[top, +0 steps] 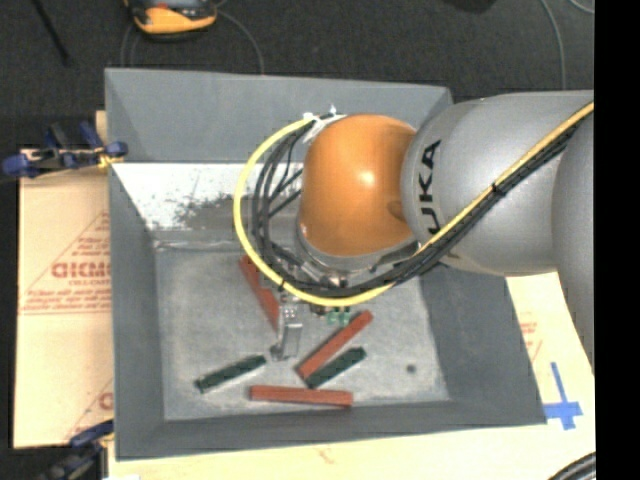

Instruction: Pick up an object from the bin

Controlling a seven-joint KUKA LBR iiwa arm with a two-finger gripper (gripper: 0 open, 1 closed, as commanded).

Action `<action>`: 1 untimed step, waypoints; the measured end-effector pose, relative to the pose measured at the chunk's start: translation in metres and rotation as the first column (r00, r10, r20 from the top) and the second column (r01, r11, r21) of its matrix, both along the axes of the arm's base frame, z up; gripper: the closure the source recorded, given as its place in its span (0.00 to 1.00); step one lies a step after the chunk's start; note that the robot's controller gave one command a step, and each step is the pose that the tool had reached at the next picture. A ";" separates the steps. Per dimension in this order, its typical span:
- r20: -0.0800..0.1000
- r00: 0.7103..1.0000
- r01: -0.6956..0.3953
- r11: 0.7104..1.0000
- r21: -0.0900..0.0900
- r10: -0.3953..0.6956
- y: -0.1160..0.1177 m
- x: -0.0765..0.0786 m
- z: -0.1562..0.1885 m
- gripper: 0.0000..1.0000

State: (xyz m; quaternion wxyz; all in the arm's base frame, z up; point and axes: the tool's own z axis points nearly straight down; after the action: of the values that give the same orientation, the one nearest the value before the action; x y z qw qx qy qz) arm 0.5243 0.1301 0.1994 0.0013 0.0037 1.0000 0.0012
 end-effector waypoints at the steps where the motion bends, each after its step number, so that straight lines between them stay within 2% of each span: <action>1: 0.005 0.995 -0.096 0.995 -0.003 0.096 -0.002 -0.011 -0.037 0.00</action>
Offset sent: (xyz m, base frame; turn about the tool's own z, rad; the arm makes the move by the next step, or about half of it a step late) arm -0.0106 -0.0399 -0.1222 -0.5015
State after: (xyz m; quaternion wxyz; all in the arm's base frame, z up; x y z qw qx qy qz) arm 0.5132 0.1280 0.1624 0.0038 -0.0444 0.9990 0.0000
